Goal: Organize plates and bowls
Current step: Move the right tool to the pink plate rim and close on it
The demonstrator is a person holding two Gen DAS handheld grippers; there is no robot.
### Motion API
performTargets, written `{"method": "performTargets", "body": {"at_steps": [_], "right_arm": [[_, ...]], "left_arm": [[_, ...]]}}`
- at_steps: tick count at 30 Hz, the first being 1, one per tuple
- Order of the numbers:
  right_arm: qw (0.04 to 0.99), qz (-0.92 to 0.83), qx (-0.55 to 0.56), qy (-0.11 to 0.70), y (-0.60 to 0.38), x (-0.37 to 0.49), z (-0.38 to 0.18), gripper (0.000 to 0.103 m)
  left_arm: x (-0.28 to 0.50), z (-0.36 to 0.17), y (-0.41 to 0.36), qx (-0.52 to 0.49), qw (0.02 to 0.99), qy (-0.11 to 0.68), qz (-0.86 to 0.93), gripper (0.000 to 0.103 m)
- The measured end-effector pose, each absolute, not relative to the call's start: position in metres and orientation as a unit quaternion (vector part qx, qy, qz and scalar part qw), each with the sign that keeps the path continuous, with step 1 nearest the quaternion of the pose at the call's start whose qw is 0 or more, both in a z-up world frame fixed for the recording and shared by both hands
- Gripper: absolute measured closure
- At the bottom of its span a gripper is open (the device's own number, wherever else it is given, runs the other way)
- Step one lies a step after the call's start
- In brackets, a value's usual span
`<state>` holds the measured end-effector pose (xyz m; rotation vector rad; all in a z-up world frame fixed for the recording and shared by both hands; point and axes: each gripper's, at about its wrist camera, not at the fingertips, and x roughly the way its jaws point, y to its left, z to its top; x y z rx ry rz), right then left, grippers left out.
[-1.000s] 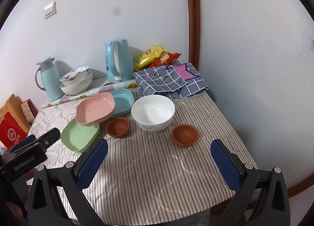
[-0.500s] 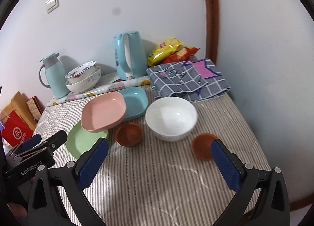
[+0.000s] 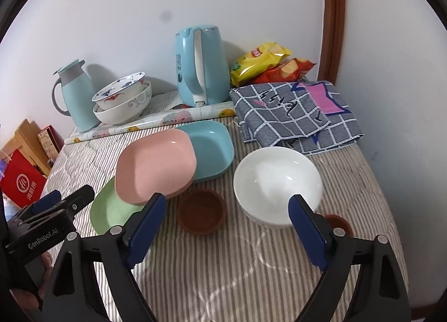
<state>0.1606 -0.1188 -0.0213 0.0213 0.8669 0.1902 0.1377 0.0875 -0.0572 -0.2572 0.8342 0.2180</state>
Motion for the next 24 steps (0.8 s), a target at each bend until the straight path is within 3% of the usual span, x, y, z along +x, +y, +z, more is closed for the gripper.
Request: {"method": "performTargets", "body": {"at_steps": [5, 12, 24], "right_arm": [[0.901, 0.095, 0.004, 0.424, -0.104, 0.179, -0.028, 0.023], [0.891, 0.098, -0.016, 0.443, -0.083, 0.203, -0.044, 0.034], [0.873, 0.114, -0.030, 0.474, -0.058, 0.230, -0.074, 0.049]], "left_arm": [[0.157, -0.065, 0.096, -0.122, 0.898, 0.409, 0.103, 0.012], [0.187, -0.079, 0.108, -0.132, 0.895, 0.417, 0.087, 0.027], [0.232, -0.097, 0.108, -0.120, 0.894, 0.427, 0.070, 0.041]]}}
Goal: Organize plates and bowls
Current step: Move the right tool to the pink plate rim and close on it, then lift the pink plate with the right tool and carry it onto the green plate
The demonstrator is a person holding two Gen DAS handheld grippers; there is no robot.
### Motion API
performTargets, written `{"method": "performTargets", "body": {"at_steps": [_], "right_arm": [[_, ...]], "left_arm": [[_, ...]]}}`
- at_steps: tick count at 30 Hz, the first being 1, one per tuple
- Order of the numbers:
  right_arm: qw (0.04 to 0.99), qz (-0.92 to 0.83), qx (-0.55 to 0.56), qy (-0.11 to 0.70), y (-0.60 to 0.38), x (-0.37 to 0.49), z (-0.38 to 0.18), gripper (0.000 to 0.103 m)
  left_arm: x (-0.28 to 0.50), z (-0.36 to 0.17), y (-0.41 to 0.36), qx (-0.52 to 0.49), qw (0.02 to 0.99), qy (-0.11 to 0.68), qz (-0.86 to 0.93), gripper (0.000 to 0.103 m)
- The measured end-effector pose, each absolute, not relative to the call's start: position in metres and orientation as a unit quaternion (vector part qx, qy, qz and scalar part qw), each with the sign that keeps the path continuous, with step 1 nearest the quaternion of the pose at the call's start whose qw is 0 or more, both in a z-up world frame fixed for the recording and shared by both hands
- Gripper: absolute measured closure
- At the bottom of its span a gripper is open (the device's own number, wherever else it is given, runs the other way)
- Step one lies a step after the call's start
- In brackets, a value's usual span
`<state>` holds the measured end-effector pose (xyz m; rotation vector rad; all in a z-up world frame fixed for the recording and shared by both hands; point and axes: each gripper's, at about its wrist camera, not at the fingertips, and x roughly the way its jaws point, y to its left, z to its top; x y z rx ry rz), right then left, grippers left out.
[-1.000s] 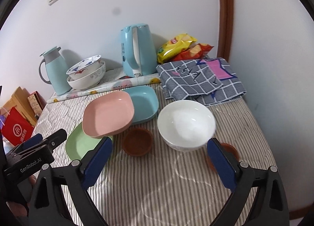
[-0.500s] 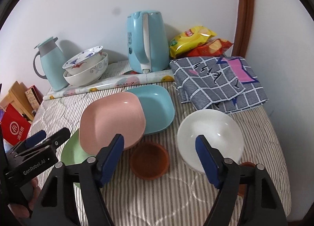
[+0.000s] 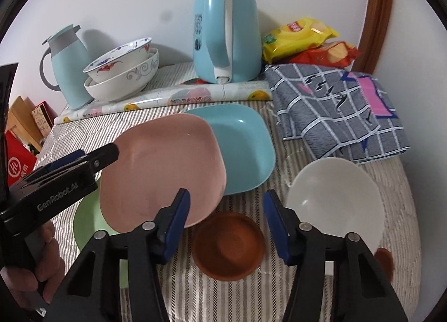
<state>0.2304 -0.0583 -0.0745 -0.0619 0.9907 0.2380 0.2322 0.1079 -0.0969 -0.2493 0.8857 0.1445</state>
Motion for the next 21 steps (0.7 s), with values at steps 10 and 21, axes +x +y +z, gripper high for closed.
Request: {"method": "performTargets", "body": {"at_steps": [10, 21], "right_arm": [[0.862, 0.110, -0.034, 0.494, -0.051, 0.249, -0.094, 0.065], [0.863, 0.104, -0.048, 0.493, -0.050, 0.254, -0.105, 0.091]], "left_arm": [[0.253, -0.119, 0.112, -0.145, 0.883, 0.444, 0.049, 0.063], [0.252, -0.123, 0.111, -0.143, 0.882, 0.447, 0.042, 0.091]]}}
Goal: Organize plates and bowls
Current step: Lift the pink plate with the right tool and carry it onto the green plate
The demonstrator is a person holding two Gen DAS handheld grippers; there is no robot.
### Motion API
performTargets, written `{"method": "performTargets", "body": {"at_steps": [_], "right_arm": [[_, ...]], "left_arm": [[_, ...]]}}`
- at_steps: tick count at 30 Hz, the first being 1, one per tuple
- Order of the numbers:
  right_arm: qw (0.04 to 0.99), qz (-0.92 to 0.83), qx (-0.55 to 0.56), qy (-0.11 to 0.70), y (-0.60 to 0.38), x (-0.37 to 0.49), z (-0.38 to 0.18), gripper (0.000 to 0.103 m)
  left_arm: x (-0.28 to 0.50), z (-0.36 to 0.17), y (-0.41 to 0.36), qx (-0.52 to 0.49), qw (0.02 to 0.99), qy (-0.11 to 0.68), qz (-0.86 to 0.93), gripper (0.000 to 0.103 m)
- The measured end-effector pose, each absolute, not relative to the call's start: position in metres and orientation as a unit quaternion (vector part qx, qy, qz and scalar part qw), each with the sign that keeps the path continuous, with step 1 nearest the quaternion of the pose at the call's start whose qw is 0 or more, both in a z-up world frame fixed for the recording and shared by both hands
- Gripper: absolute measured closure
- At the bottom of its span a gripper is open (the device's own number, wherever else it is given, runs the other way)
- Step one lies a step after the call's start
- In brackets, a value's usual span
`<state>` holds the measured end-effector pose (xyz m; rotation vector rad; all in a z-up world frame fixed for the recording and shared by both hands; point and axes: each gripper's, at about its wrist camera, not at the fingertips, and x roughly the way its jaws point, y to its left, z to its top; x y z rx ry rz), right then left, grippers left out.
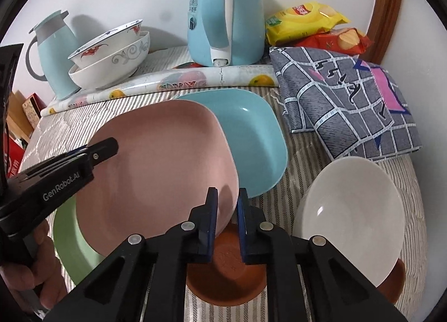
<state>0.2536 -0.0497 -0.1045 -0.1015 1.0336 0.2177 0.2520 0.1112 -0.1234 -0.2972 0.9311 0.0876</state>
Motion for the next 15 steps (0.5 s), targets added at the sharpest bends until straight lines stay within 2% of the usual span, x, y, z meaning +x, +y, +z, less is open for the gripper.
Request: {"method": "performTargets", "body": {"at_steps": [15], "right_arm": [[0.874, 0.119, -0.033, 0.469, -0.048, 0.242, -0.089, 0.096]], "left_arm": [[0.224, -0.109, 0.124, -0.158, 0.885, 0.435, 0.051, 0.093]]}}
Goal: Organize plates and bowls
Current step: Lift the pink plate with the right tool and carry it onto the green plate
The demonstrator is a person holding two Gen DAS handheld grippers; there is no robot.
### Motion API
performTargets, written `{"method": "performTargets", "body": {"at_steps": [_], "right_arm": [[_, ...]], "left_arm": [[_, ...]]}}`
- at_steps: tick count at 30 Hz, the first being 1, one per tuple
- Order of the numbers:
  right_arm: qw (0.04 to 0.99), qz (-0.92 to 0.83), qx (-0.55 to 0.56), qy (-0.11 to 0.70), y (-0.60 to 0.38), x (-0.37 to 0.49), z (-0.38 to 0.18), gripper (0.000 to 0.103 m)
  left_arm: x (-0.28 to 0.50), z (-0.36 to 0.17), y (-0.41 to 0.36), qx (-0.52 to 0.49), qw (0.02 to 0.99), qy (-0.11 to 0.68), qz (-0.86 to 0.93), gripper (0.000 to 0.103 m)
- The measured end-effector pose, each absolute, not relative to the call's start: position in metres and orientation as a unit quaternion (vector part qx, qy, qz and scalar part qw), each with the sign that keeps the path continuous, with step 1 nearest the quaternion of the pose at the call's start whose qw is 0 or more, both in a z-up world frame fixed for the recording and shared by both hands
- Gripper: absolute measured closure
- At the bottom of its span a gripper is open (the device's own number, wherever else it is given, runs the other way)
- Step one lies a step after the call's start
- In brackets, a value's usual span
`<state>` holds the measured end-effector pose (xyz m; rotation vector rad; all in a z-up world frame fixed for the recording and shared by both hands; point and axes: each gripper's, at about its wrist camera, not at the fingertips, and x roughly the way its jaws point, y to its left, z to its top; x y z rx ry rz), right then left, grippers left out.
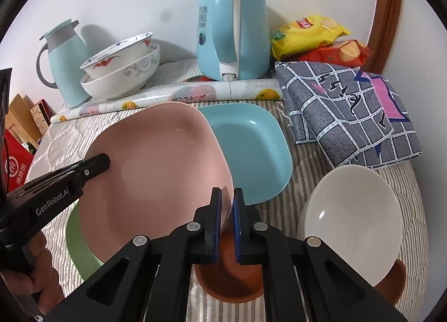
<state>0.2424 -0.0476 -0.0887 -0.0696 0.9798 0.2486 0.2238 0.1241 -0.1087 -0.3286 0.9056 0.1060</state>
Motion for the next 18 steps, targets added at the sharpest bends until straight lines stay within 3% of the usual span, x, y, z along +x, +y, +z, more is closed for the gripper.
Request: {"method": "performTargets", "body": {"at_steps": [18], "right_arm": [[0.878, 0.152, -0.025, 0.454, -0.039, 0.208, -0.073, 0.097]], "left_arm": [[0.178, -0.096, 0.137, -0.171, 0.884, 0.427, 0.076, 0.093]]}}
